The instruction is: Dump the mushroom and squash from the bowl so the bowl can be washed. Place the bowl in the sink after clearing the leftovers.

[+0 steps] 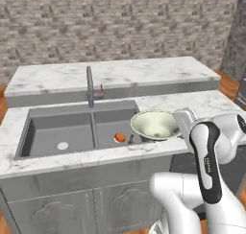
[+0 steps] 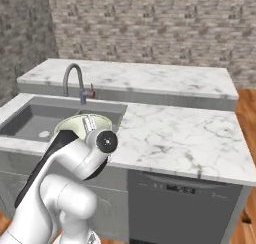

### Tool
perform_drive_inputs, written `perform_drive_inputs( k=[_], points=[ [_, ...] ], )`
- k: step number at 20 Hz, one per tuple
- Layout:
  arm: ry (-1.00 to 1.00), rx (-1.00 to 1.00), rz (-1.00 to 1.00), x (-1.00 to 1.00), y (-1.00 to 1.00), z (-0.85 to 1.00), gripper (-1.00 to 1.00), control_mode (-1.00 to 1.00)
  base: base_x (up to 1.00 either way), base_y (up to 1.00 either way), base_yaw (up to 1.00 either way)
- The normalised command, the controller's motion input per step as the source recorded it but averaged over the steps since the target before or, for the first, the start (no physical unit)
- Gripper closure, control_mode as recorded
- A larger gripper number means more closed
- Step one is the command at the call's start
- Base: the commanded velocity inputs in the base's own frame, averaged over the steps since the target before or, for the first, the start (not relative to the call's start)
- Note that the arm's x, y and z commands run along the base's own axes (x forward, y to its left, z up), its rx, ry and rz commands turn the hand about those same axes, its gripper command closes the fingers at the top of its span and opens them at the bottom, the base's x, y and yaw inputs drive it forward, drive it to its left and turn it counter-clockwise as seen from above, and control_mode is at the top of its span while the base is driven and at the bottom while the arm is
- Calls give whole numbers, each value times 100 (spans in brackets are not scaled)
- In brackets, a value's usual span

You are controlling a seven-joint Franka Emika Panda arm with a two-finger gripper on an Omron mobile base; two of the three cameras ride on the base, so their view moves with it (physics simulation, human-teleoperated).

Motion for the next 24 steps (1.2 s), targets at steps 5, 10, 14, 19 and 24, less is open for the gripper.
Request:
perform_drive_inputs(
  k=[5, 10, 14, 19, 24],
  points=[
    [0, 0, 0, 0, 0, 0, 100, 100, 0, 100, 0],
    [0, 0, 0, 0, 0, 0, 100, 100, 6, 100, 0],
    [0, 0, 0, 0, 0, 0, 100, 100, 17, 100, 0],
    [0, 0, 0, 0, 0, 0, 100, 100, 25, 94, 0],
    [0, 0, 0, 0, 0, 0, 100, 100, 26, 65, 0]
  ],
)
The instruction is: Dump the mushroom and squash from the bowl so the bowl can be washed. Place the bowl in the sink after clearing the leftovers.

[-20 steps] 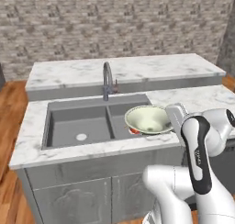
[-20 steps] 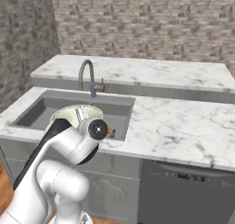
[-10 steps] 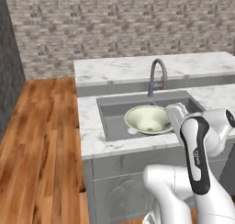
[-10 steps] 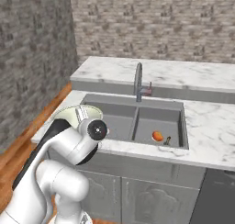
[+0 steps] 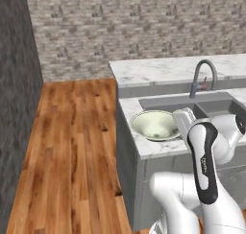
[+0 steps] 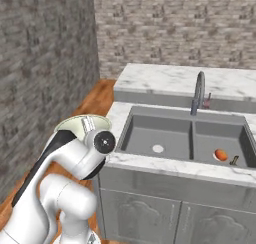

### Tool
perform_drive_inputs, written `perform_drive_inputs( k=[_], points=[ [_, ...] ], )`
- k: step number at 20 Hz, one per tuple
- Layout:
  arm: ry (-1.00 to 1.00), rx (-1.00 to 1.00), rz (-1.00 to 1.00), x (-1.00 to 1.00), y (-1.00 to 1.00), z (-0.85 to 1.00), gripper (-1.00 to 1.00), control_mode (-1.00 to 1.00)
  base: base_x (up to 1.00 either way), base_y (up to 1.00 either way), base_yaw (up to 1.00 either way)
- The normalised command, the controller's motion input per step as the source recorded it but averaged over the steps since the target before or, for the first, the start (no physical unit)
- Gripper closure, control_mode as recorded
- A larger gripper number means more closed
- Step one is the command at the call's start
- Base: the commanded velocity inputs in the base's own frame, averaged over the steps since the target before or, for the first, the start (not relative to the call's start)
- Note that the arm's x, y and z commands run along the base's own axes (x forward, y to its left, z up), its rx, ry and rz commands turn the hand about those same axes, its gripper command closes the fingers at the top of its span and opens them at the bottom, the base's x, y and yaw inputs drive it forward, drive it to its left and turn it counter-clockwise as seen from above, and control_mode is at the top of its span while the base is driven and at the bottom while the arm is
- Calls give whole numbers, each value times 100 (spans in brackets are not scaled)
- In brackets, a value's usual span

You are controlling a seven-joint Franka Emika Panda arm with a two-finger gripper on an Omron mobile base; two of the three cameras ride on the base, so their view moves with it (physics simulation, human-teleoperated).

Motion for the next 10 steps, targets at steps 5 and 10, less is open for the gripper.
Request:
perform_drive_inputs(
  k=[5, 10],
  points=[
    [0, 0, 0, 0, 0, 0, 100, 100, 16, 23, 0],
    [0, 0, 0, 0, 0, 0, 100, 100, 9, 1, 0]
  ],
)
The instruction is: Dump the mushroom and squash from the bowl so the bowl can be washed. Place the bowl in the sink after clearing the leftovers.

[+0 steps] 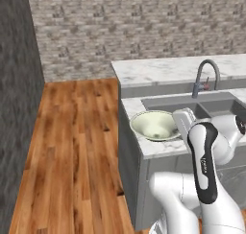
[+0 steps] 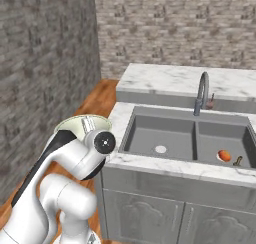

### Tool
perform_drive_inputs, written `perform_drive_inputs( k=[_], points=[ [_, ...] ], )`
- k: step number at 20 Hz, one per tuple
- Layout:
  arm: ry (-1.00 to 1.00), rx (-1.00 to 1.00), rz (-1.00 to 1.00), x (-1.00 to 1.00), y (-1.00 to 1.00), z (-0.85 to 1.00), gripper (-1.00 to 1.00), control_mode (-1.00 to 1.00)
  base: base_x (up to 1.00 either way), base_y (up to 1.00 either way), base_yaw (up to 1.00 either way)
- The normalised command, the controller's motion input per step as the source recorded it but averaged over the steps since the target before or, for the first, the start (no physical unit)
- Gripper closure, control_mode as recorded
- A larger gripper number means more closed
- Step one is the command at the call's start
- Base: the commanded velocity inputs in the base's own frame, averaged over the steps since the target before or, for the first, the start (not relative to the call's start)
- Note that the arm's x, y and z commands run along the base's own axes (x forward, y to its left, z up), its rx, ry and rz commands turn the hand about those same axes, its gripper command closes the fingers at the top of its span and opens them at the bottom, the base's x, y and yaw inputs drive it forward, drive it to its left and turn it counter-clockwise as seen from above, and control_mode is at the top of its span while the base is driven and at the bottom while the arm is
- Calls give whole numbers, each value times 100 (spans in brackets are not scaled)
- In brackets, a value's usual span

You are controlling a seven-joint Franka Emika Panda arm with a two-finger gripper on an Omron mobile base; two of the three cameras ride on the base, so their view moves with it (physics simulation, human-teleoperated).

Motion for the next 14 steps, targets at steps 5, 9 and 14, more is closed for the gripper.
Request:
perform_drive_inputs(
  k=[5, 9, 14],
  points=[
    [0, 0, 0, 0, 0, 0, 100, 100, 26, 6, 0],
    [0, 0, 0, 0, 0, 0, 100, 100, 33, 4, 0],
    [0, 0, 0, 0, 0, 0, 100, 100, 41, 2, 0]
  ],
)
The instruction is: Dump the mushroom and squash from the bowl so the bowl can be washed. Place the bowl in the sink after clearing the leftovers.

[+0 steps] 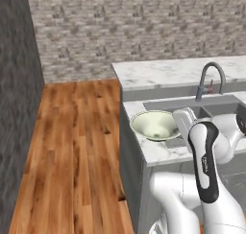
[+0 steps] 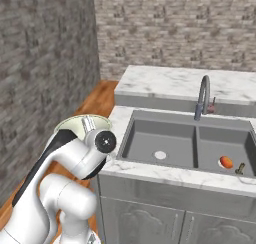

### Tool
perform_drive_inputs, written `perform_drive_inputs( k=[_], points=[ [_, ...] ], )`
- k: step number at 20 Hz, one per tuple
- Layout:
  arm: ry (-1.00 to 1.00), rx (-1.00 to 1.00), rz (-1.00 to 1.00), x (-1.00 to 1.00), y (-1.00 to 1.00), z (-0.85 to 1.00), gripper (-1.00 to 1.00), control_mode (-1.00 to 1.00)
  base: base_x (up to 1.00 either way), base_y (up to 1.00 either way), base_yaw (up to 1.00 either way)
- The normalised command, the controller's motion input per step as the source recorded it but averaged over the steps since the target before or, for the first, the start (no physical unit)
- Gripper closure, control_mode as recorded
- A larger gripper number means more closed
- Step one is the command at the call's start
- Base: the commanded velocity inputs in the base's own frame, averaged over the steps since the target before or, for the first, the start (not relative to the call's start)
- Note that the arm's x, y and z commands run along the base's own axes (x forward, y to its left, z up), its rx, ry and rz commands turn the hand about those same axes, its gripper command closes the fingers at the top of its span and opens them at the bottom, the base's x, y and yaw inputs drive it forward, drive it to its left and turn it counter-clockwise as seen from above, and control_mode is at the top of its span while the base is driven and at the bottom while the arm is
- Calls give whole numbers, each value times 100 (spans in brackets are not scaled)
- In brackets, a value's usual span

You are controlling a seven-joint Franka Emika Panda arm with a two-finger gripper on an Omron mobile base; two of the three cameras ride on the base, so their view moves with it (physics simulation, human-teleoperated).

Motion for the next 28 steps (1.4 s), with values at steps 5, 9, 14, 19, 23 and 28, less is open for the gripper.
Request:
perform_drive_inputs(
  k=[5, 9, 14, 19, 23, 28],
  points=[
    [0, 0, 0, 0, 0, 0, 100, 100, 56, 2, 0],
    [0, 0, 0, 0, 0, 0, 100, 100, 42, 0, 0],
    [0, 0, 0, 0, 0, 0, 100, 100, 11, 15, 0],
    [0, 0, 0, 0, 0, 0, 100, 100, 18, 20, 0],
    [0, 0, 0, 0, 0, 0, 100, 100, 38, 1, 0],
    [0, 0, 0, 0, 0, 0, 100, 100, 29, 0, 0]
  ],
)
